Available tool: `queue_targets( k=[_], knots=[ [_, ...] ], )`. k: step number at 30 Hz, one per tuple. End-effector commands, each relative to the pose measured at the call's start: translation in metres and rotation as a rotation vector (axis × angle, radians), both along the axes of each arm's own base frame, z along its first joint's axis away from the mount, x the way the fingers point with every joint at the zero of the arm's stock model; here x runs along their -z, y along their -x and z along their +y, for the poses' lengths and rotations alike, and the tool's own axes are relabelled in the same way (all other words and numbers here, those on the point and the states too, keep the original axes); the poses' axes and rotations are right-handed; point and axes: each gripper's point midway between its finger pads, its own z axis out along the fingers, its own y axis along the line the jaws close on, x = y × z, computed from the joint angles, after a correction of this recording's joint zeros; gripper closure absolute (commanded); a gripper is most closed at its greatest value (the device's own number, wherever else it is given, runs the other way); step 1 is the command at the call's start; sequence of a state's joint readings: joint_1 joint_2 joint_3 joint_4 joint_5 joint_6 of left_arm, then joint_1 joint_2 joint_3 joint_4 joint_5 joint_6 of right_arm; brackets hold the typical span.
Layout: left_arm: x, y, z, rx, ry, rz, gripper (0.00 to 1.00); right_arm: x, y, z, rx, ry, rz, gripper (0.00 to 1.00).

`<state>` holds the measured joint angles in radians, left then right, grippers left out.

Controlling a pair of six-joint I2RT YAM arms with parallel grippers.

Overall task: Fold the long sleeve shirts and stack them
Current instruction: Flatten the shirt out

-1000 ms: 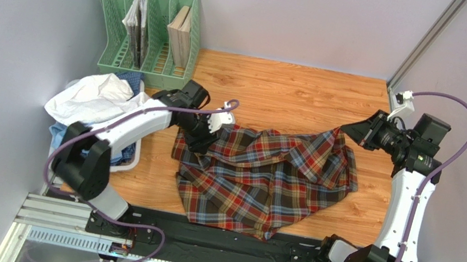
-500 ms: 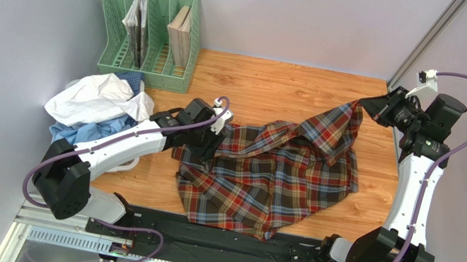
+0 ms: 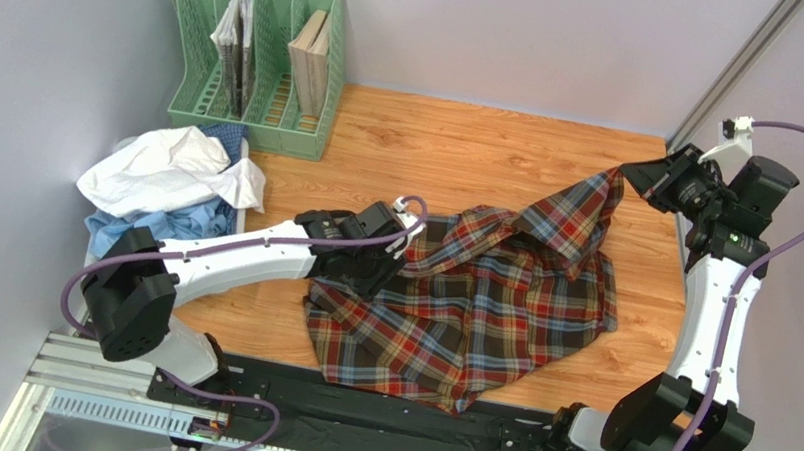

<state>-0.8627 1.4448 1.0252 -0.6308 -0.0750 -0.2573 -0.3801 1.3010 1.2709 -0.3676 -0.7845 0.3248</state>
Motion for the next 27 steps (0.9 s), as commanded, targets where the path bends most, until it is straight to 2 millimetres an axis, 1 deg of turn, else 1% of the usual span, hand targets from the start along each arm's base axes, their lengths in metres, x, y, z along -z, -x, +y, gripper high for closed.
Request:
queue_targets(
  k=[1,3,4,6,7,9,10,12,13,14,15,16,17,18,19,20,21,22,23,24,25,26,27],
  knots=[
    [0.007,-0.011,0.003,-0.049,-0.095,-0.092,0.53,-0.03,-0.009,-0.002,0.013,0.019,-0.095,1.0],
    [0.008,-0.017,0.004,-0.061,-0.136,-0.13,0.53,-0.03,-0.01,-0.003,0.012,0.019,-0.1,1.0],
    [0.014,-0.019,0.003,-0.06,-0.158,-0.129,0.53,-0.029,-0.01,-0.002,0.012,0.018,-0.097,1.0],
    [0.018,-0.026,0.002,-0.053,-0.179,-0.152,0.53,-0.027,-0.01,-0.003,0.01,0.019,-0.096,1.0],
    [0.023,-0.028,0.002,-0.054,-0.2,-0.152,0.54,-0.025,-0.01,-0.002,0.008,0.02,-0.094,1.0],
    [0.025,-0.033,0.0,-0.049,-0.203,-0.173,0.56,-0.021,-0.011,-0.002,0.004,0.019,-0.086,1.0],
    [0.025,-0.036,-0.001,-0.046,-0.201,-0.183,0.6,-0.019,-0.011,-0.002,0.003,0.02,-0.084,1.0],
    [0.022,-0.041,0.003,-0.049,-0.219,-0.215,0.67,-0.019,-0.009,-0.003,0.006,0.024,-0.085,1.0],
    [0.015,-0.045,0.006,-0.047,-0.224,-0.234,0.79,-0.021,-0.009,-0.003,0.006,0.032,-0.091,1.0],
    [0.004,-0.051,0.003,-0.05,-0.202,-0.24,0.86,-0.022,-0.007,-0.002,0.005,0.035,-0.094,1.0],
    [-0.004,-0.062,0.012,-0.087,-0.188,-0.236,0.93,-0.028,-0.005,-0.002,0.006,0.042,-0.107,1.0],
    [-0.016,-0.066,0.018,-0.079,-0.172,-0.225,1.0,-0.033,-0.003,-0.002,0.006,0.045,-0.117,1.0],
    [-0.037,-0.074,0.01,-0.067,-0.101,-0.217,1.0,-0.037,-0.002,-0.001,0.005,0.044,-0.121,1.0],
    [-0.05,-0.087,0.023,-0.1,-0.089,-0.221,1.0,-0.043,0.0,0.0,0.004,0.049,-0.134,1.0],
    [-0.062,-0.088,0.031,-0.08,-0.092,-0.215,1.0,-0.058,0.003,0.0,0.005,0.061,-0.165,1.0],
    [-0.087,-0.095,0.026,-0.011,-0.058,-0.245,1.0,-0.066,0.004,0.0,0.012,0.063,-0.179,1.0],
    [-0.098,-0.103,0.038,0.012,-0.087,-0.266,1.0,-0.075,0.006,0.0,0.017,0.069,-0.196,1.0],
    [-0.108,-0.1,0.045,0.043,-0.1,-0.27,1.0,-0.094,0.009,-0.001,0.029,0.082,-0.237,1.0],
    [-0.126,-0.105,0.047,0.143,-0.123,-0.325,1.0,-0.103,0.01,-0.002,0.038,0.086,-0.254,1.0],
    [-0.134,-0.107,0.054,0.174,-0.136,-0.342,1.0,-0.111,0.012,-0.004,0.051,0.084,-0.268,1.0],
    [-0.147,-0.103,0.054,0.227,-0.102,-0.364,1.0,-0.13,0.015,-0.004,0.06,0.098,-0.31,1.0],
    [-0.163,-0.109,0.061,0.262,-0.113,-0.414,1.0,-0.138,0.017,-0.004,0.067,0.095,-0.324,1.0],
    [-0.175,-0.111,0.064,0.265,-0.114,-0.45,1.0,-0.148,0.02,-0.004,0.075,0.099,-0.343,1.0]
  ],
)
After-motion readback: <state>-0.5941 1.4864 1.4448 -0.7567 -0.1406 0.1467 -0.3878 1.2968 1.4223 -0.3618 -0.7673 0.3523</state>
